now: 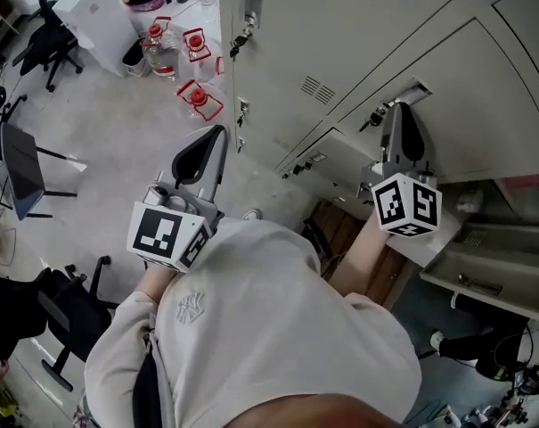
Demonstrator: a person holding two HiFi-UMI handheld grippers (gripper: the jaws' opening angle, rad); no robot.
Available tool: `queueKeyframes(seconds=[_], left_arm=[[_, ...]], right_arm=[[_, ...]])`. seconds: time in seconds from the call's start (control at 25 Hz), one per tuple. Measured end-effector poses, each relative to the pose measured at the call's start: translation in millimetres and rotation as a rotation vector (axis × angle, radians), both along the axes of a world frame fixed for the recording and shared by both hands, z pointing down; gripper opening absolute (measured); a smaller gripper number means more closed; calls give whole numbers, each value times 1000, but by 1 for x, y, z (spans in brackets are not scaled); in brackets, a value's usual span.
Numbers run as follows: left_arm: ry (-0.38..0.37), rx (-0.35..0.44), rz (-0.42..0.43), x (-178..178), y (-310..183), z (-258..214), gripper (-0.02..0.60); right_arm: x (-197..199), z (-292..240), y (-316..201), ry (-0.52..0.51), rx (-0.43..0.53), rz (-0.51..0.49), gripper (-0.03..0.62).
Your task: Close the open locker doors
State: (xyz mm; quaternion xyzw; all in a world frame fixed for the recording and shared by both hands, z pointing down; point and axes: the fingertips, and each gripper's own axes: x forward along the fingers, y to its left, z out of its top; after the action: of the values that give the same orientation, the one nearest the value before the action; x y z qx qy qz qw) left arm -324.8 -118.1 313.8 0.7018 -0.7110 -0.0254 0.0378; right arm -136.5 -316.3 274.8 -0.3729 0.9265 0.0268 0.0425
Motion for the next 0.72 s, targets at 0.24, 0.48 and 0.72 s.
queueKeyframes(seconds=[0.24,0.48,0.72], left_arm=[[26,-7,129,29,-26,6,-2],[40,-23,322,80,-55,15,-2],[45,-39,540,149,-75,13,-2]], right_arm=[[27,2,33,-12,-16,22,25],[72,5,73,-13,-28,76,23],[112,15,106,-55,-84,174,20]])
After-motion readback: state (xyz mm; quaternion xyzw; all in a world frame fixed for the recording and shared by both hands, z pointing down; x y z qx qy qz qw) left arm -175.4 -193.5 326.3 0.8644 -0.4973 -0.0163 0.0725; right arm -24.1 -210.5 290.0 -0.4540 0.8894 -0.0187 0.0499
